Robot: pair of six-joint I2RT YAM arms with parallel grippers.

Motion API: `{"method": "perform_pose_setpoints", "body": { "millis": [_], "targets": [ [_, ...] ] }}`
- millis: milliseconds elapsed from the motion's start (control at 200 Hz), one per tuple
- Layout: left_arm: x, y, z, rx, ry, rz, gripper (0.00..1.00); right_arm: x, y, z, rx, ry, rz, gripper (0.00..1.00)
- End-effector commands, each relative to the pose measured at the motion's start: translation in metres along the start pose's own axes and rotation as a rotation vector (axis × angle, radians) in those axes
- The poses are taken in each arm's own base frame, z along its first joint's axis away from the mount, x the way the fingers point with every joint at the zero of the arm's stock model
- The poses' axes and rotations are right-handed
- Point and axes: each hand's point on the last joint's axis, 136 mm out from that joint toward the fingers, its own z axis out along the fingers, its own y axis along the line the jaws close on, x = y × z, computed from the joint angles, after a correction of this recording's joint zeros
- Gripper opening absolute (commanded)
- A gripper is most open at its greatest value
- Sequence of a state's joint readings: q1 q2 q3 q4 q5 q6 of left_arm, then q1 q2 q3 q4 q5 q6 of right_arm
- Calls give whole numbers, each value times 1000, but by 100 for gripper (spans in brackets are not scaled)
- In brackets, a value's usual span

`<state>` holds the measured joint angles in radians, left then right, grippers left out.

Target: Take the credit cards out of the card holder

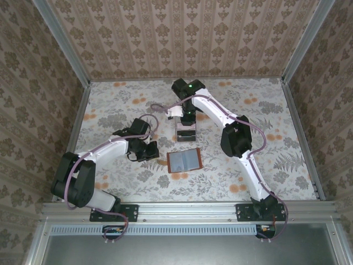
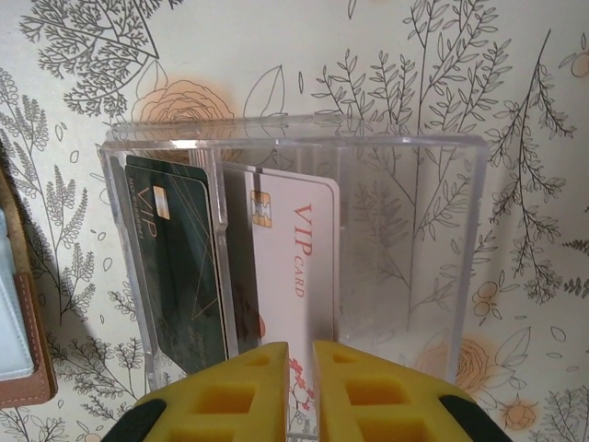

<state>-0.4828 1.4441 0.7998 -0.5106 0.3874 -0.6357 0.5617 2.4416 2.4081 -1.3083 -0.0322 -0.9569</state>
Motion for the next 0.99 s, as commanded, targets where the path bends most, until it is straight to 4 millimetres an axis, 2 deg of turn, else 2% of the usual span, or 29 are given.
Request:
{"method": "perform_pose_setpoints", "body": {
  "millis": [0,225,365,565,675,745,825,960,990],
  "targets": [
    [-7,-9,-12,11,-26,13,7,-3,-9,-27,72,-19,42,17],
    [-8,-19,-6,16,-8,41,7,-9,-4,-44,70,-81,220,19],
    [-6,-28,-1,17,6,66,7,-13,3,-48,52,-128,355,18],
    [-1,-36,11,17,33,88,7,-25,8,-53,66,-280,645,13],
    [4,-38,19,11,54,98,7,-31,22,-59,29,-378,821,12],
    [8,-39,23,8,68,103,7,-35,33,-63,-20,-448,923,8],
    [11,-38,28,0,80,105,7,-43,48,-67,-93,-521,993,1],
    [17,-34,33,-29,96,115,6,-47,75,-67,-177,-565,1078,0],
    [18,-32,34,-39,98,117,7,-50,76,-70,-186,-590,1092,0]
  ]
}}
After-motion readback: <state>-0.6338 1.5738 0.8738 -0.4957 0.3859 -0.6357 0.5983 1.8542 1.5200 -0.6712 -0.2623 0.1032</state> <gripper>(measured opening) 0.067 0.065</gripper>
